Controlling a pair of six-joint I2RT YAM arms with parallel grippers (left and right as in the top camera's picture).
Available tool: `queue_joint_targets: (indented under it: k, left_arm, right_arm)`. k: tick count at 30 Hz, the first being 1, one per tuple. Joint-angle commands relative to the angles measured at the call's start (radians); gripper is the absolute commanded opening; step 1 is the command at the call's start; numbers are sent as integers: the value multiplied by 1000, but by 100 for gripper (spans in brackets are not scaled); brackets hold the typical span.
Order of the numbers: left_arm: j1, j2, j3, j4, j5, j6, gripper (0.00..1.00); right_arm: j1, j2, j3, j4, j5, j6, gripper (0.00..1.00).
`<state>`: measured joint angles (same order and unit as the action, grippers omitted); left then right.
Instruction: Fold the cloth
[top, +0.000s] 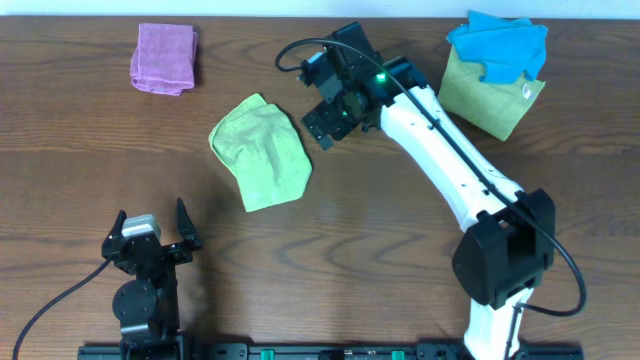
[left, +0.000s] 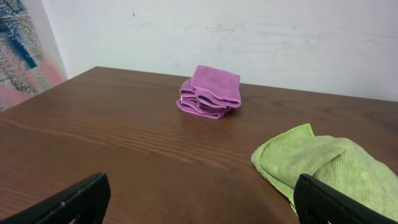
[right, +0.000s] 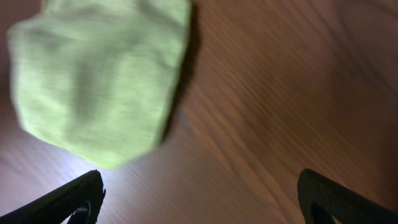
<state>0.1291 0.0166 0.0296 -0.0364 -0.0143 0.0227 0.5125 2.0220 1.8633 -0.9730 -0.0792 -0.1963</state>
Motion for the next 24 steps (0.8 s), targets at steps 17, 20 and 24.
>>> queue_joint_targets:
  k: [17, 20, 24]
  left_arm:
    - [2, -5, -25, -38, -11, 4, 95]
    - [2, -5, -25, -38, -12, 4, 95]
    - [2, -5, -25, -38, -12, 4, 95]
  right_arm:
    - [24, 9, -302, 45, -276, -108, 85]
    - [9, 9, -348, 105, -356, -127, 85]
    - [8, 22, -377, 195, -388, -127, 85]
